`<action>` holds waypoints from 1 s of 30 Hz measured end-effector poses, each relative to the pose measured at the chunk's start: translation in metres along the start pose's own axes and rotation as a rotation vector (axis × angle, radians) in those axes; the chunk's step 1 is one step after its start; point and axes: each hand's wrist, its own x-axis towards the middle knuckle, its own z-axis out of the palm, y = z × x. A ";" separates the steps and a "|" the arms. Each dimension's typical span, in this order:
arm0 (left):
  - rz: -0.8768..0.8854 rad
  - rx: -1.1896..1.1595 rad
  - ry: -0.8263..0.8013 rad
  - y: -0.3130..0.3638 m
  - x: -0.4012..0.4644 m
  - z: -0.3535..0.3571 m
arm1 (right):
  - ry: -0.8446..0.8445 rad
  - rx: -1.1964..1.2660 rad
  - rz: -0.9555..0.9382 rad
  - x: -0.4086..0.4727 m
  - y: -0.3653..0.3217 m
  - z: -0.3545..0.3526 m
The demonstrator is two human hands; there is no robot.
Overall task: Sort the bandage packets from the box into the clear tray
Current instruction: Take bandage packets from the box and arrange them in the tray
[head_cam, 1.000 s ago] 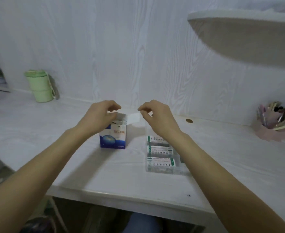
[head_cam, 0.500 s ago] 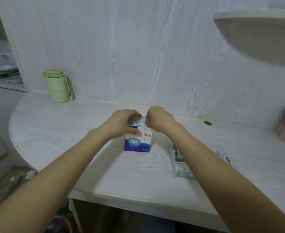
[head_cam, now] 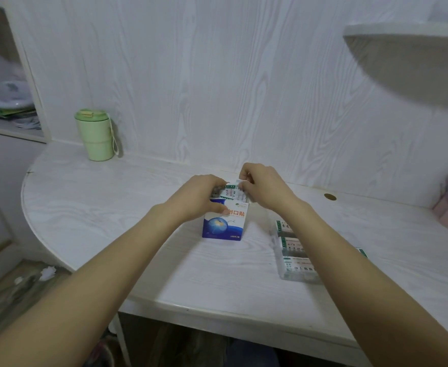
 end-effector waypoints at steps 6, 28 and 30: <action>-0.021 -0.025 -0.018 -0.004 0.002 0.003 | 0.098 0.050 0.000 -0.004 0.001 0.002; 0.128 -0.233 0.063 0.065 0.027 -0.011 | 0.356 0.755 -0.031 -0.020 0.022 -0.038; 0.114 -0.388 0.013 0.078 0.025 -0.010 | 0.368 0.818 -0.010 -0.027 0.027 -0.044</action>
